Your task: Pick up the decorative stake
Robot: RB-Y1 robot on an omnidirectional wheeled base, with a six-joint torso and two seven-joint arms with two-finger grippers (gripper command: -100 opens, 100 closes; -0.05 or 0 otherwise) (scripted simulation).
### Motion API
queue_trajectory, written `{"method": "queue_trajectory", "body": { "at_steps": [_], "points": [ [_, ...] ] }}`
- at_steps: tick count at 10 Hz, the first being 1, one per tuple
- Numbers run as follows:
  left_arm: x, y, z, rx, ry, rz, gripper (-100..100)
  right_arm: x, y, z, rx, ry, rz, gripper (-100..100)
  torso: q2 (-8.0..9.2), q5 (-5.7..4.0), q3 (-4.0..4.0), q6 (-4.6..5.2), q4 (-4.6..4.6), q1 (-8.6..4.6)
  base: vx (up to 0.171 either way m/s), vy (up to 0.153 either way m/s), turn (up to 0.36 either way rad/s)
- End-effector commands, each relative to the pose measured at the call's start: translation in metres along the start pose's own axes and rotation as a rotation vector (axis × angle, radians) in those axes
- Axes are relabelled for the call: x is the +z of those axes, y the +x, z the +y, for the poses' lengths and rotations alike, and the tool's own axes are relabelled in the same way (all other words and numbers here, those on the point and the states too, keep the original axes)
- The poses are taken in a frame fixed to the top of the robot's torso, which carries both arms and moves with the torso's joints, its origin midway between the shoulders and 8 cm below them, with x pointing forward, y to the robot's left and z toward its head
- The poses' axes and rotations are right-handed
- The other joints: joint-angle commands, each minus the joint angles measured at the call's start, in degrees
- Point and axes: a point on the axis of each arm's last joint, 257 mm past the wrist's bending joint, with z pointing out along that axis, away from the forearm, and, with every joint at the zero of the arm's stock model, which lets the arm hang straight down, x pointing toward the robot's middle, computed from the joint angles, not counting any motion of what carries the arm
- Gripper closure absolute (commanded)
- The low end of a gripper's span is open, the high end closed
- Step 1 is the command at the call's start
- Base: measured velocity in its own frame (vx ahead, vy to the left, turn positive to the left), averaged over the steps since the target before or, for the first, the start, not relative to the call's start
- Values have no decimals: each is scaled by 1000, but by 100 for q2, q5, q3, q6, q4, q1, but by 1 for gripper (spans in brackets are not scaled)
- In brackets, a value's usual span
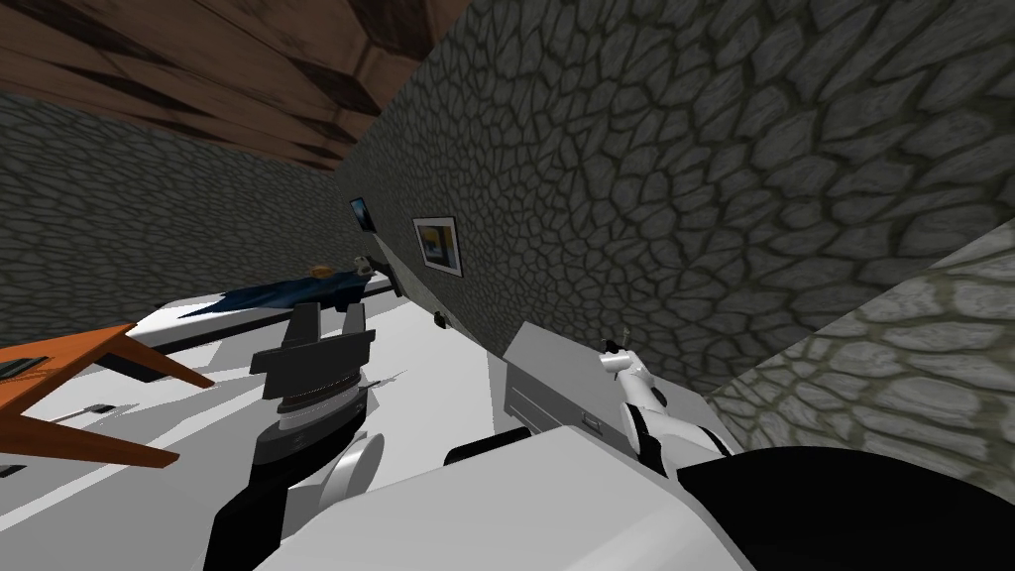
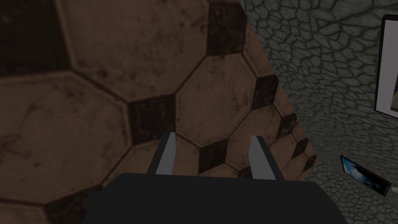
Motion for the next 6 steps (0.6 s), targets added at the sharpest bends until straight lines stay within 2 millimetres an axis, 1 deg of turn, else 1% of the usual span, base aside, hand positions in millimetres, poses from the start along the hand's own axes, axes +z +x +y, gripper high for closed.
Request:
{"method": "queue_trajectory", "body": {
  "at_steps": [1,3,5,6],
  "points": [
    [0,0,0,0,0,0,0,4,-3,-17,-57,29,1,-100,0,0,0,0,0,0,3,3,-23],
    [0,0,0,0,0,0,0,3,3,0,-49,2,4,-100,-1,0,-1,0,0,0,2,2,-11],
    [0,0,0,0,0,0,0,3,3,1,4,1,5,-100,-2,0,-1,-1,0,0,0,0,0],
    [0,0,0,0,0,0,0,7,-1,-20,-73,36,3,-100,-1,0,-1,0,0,0,4,3,-25]
  ]
}}
